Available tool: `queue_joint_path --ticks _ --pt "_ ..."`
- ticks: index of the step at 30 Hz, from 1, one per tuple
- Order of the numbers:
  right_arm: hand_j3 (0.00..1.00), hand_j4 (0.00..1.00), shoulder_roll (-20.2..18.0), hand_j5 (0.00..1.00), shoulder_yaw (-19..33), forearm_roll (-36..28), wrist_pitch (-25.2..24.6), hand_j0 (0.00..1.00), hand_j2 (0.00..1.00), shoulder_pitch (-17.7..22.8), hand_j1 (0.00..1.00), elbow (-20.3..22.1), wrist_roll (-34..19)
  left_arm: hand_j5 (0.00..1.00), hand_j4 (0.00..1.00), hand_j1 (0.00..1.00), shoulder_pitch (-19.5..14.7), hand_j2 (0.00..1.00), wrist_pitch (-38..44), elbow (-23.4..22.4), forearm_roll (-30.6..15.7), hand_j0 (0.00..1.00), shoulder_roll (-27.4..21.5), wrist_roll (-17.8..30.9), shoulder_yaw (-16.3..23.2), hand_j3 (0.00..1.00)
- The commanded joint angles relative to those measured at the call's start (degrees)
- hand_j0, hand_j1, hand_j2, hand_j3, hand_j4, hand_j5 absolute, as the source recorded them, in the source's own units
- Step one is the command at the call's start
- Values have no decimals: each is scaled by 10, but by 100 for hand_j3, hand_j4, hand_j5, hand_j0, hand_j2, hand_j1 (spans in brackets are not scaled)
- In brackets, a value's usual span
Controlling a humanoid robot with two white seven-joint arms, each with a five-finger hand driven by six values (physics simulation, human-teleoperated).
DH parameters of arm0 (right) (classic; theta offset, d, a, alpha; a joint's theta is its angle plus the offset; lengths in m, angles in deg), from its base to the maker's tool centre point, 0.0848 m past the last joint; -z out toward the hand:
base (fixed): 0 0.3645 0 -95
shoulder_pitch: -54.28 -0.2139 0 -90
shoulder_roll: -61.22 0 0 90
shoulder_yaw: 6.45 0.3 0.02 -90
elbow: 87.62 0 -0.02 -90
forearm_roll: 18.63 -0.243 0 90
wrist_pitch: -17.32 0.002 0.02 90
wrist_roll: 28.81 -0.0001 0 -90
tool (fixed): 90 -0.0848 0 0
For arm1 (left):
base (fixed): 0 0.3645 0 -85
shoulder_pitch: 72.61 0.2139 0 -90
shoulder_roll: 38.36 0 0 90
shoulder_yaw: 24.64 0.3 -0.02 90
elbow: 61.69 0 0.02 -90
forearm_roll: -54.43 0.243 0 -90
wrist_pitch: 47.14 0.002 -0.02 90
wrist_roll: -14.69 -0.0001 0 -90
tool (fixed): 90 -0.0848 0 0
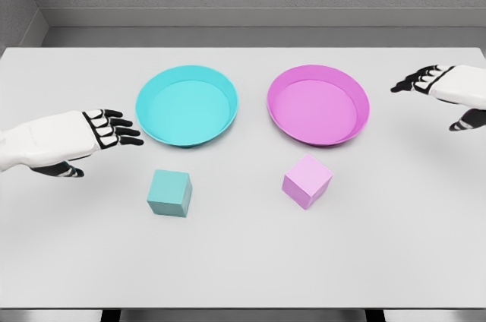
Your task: Place the blocks in the corresponding plates according to their colors
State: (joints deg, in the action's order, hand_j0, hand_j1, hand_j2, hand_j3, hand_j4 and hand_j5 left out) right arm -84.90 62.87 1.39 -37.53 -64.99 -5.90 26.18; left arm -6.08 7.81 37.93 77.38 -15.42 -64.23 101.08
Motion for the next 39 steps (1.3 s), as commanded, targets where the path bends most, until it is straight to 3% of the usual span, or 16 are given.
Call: queue_joint_path --ticks 1,3,5,7,10,11,13,14,19,24,26,39 --pt "100 100 0 100 3 -2 -1 100 100 0 100 3 0 100 100 100 1 100 1 3 -4 100 -1 4 -1 100" --pt "100 100 0 100 4 -3 -1 100 100 1 100 1 0 100 100 100 6 100 1 14 -4 100 -3 9 -12 100" --pt "100 100 0 100 49 -3 -1 100 100 4 100 -3 0 100 100 100 4 100 1 14 -3 100 4 53 -7 100" --pt "100 100 14 100 78 -3 -1 100 100 4 100 -8 0 100 100 100 -2 100 1 15 10 100 52 114 -7 100" --pt "100 100 16 100 71 -3 -1 100 100 5 100 -2 0 100 100 100 -25 100 1 15 10 100 95 176 -6 100" --pt "100 100 17 100 39 -3 -1 100 100 -3 100 7 0 100 100 100 -27 100 1 15 10 100 103 178 -6 100" --pt "100 100 7 100 -94 -4 -1 100 100 -62 100 38 0 100 100 100 -32 100 1 15 10 100 115 178 -6 100" --pt "100 100 5 100 -116 -4 -1 100 100 -77 100 40 0 100 100 100 -39 100 1 15 10 100 126 178 -6 100" --pt "100 100 -9 100 -152 -4 -1 100 100 -76 100 127 0 100 100 100 -62 100 1 15 10 100 167 207 17 100" --pt "100 100 -9 100 -152 -11 -1 100 100 -75 100 135 0 100 100 100 -64 100 1 15 10 100 169 215 39 100" --pt "100 100 -9 100 -153 -53 -1 100 100 -70 100 141 0 100 100 100 -64 100 1 15 10 100 169 214 47 100" --pt "100 100 -9 100 -181 -53 -1 100 100 -54 100 179 0 100 100 100 -69 100 1 15 10 100 179 219 60 100"
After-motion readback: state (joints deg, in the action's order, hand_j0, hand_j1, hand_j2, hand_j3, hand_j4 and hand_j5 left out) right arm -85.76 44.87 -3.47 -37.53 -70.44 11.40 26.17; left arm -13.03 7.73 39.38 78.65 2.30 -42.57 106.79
